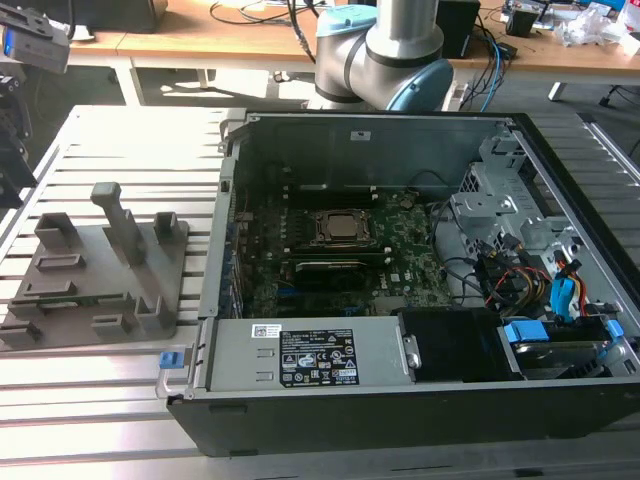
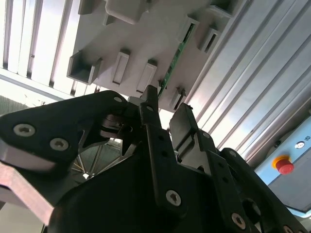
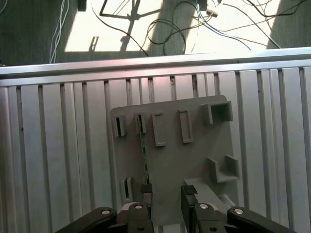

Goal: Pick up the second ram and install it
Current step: 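Pick up the second ram and move it above second insertion slot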

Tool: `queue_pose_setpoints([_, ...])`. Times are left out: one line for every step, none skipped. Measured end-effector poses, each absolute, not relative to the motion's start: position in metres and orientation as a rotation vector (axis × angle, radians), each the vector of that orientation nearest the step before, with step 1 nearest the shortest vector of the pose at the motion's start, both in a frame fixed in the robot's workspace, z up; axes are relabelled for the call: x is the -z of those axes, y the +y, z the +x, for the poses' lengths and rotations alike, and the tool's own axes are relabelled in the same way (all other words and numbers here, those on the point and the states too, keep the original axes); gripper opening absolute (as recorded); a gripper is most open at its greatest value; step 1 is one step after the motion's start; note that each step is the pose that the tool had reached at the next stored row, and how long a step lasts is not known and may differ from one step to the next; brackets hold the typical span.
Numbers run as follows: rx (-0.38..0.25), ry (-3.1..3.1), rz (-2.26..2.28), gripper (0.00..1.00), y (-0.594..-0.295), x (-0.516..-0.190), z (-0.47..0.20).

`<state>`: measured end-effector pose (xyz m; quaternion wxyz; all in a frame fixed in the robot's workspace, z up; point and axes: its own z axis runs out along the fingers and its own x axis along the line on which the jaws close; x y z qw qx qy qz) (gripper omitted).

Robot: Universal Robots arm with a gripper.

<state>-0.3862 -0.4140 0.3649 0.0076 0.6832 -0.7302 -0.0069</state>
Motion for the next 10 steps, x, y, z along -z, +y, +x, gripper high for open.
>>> queue_pose_setpoints([0.022, -2.283, 2.136, 0.38, -0.414, -0.3645, -0.3862])
queue_pose_setpoints([0.022, -2.283, 2.136, 0.38, -0.414, -0.3637, -0.3862])
queue_pose_setpoints([0.022, -2.283, 2.136, 0.38, -0.414, -0.3625, -0.3862])
queue_pose_setpoints([0.022, -2.283, 2.136, 0.38, -0.414, -0.3602, -0.3862])
queue_pose_setpoints([0.022, -2.283, 2.136, 0.38, -0.414, -0.3588, -0.3862])
queue_pose_setpoints([0.022, -2.283, 2.136, 0.38, -0.414, -0.3581, -0.3862])
queue_pose_setpoints([0.022, -2.283, 2.136, 0.38, -0.414, -0.3576, -0.3862])
queue_pose_setpoints([0.022, -2.283, 2.136, 0.38, -0.414, -0.3567, -0.3862])
queue_pose_setpoints([0.022, -2.283, 2.136, 0.38, -0.414, -0.3558, -0.3862])
queue_pose_setpoints([0.022, -2.283, 2.136, 0.38, -0.414, -0.355, -0.3862])
